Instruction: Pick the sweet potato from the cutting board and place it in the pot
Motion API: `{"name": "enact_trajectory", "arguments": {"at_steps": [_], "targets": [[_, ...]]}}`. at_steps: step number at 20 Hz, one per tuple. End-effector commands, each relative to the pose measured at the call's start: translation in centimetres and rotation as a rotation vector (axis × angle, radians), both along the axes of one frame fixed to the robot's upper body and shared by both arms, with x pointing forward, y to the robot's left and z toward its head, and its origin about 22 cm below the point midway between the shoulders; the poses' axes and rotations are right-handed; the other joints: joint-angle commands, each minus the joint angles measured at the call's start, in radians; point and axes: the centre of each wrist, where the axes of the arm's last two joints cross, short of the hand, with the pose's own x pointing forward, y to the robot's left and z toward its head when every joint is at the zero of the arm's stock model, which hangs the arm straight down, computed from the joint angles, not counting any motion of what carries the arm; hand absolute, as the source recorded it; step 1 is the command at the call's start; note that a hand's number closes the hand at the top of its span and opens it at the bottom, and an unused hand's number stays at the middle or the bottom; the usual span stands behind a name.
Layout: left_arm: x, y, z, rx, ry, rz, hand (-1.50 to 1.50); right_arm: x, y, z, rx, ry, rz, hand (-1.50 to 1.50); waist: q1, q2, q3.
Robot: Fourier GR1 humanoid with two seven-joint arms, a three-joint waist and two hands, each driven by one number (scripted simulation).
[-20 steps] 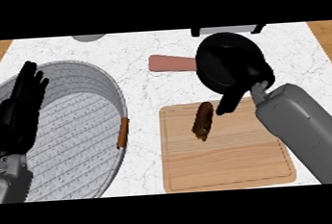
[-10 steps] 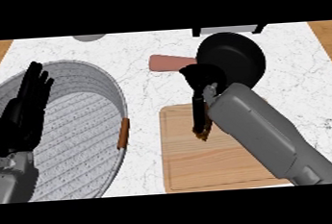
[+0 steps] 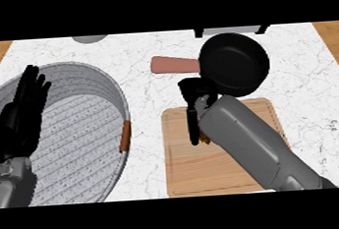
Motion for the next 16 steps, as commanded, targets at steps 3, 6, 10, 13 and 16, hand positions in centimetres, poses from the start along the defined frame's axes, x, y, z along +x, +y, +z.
{"name": "enact_trajectory", "arguments": {"at_steps": [3,6,10,13,16], "targets": [[-0.1,1.3,0.0,-0.004,0.012,0.006,0.0,-1.2,2.5,-1.8,-0.146,0.01,-0.047,-1.5,0.0,0.0,-0.002],[0.3,-0.8,-0.4,-0.009,0.006,-0.006,0.0,-0.1,0.0,-1.3,-0.179,0.022,-0.062,-1.5,-0.006,0.0,-0.002],[0.5,-0.9,-0.1,-0.001,-0.005,0.005,0.0,-0.4,0.4,-2.9,-0.166,0.023,-0.056,-1.5,-0.004,0.001,-0.002],[0.6,-1.5,1.1,-0.002,0.002,-0.007,0.0,0.2,-1.0,-4.7,-0.164,0.032,-0.043,-1.5,0.0,0.002,-0.002],[-0.3,-0.1,-1.0,0.004,0.006,-0.015,0.0,-0.8,-1.8,-5.5,-0.177,0.019,-0.052,-1.5,-0.002,0.002,-0.002]]}}
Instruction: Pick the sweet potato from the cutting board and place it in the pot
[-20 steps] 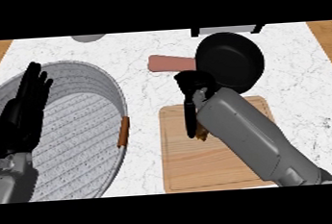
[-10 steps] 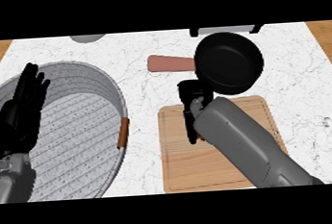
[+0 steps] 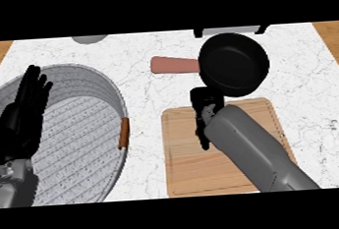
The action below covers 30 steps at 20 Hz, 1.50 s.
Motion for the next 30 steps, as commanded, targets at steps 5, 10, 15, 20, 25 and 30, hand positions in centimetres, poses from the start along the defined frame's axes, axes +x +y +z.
{"name": "enact_trajectory", "arguments": {"at_steps": [5,10,15,20,25,30], "targets": [[0.8,0.4,0.6,-0.011,0.014,0.004,0.0,-0.2,0.4,-2.8,-0.077,-0.01,-0.049,-1.5,0.001,0.003,-0.005],[-0.2,0.9,1.1,-0.023,-0.008,-0.001,0.0,0.5,-1.7,-2.3,-0.057,0.032,-0.022,-1.5,0.0,0.002,-0.005],[0.1,1.4,0.9,-0.029,0.017,0.015,0.0,-0.3,-0.9,-4.3,-0.054,0.016,0.119,1.5,0.006,0.003,-0.005],[0.6,1.2,-0.1,-0.017,0.017,-0.016,0.0,0.0,-2.6,-4.8,-0.046,0.035,0.121,1.5,0.002,0.004,-0.005],[0.3,0.9,-0.3,-0.019,0.012,0.0,0.0,-1.6,-1.3,-4.7,-0.033,0.03,0.139,1.5,-0.003,0.002,-0.005],[1.8,-0.8,-0.1,-0.018,-0.005,-0.056,0.0,-1.5,3.6,1.3,0.234,-0.218,0.101,1.5,0.071,0.016,-0.004]]}}
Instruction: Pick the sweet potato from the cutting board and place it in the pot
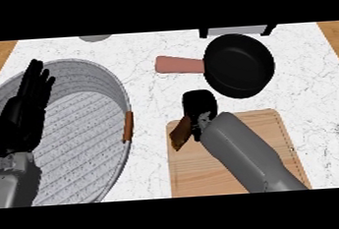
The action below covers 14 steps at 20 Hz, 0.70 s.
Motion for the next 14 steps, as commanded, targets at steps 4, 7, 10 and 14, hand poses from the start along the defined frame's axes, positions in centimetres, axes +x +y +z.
{"name": "enact_trajectory", "arguments": {"at_steps": [4,7,10,14], "targets": [[1.1,-2.0,0.3,-0.01,0.0,-0.062,0.0,-2.2,5.2,6.0,0.347,-0.223,-0.046,1.5,0.08,0.011,-0.002],[1.1,-1.9,-0.9,-0.007,0.027,-0.057,0.0,-3.6,7.3,8.7,0.429,-0.36,-0.076,1.5,0.057,0.008,-0.004],[1.4,-2.1,-0.6,-0.015,0.016,-0.043,0.0,-4.0,8.2,11.0,0.557,-0.569,-0.189,1.5,0.041,0.002,-0.004],[1.1,-1.0,-0.2,0.001,0.019,-0.018,0.0,-4.3,9.8,14.1,0.618,-0.804,-0.276,1.5,0.024,-0.003,-0.004]]}}
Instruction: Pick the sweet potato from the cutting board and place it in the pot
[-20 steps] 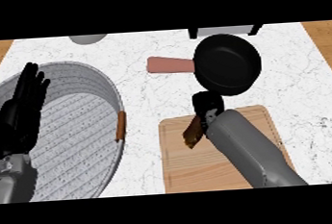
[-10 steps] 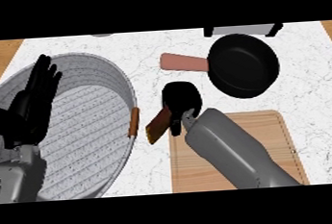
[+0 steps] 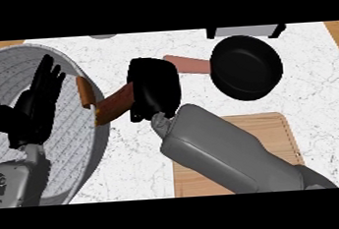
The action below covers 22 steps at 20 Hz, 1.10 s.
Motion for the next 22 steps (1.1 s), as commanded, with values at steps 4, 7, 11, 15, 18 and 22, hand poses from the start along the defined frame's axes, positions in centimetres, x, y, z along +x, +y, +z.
{"name": "enact_trajectory", "arguments": {"at_steps": [4,7,11,15,18,22], "targets": [[-0.4,2.1,-0.3,-0.01,0.009,0.044,0.0,-0.8,2.2,4.2,0.147,-0.319,-0.202,1.5,-0.039,-0.004,-0.002],[-0.1,0.5,-1.1,-0.005,0.007,0.058,0.0,-0.2,1.8,5.8,0.189,-0.349,-0.263,1.5,-0.062,-0.002,-0.001],[-0.7,1.6,-0.8,0.006,0.017,0.062,0.0,0.8,1.3,7.6,0.167,-0.393,-0.338,1.5,-0.065,-0.002,-0.001],[-0.7,2.7,0.0,0.012,0.009,0.072,0.0,1.9,-1.1,8.4,0.224,-0.384,-0.358,1.5,-0.076,-0.001,0.0],[-1.0,2.3,0.1,-0.002,0.003,0.067,0.0,3.3,-3.6,6.1,0.222,-0.383,-0.413,1.5,-0.075,0.0,0.0],[-1.5,1.9,0.7,-0.002,-0.005,0.065,0.0,4.8,-7.0,4.1,0.29,-0.358,-0.426,1.5,-0.068,0.003,0.0]]}}
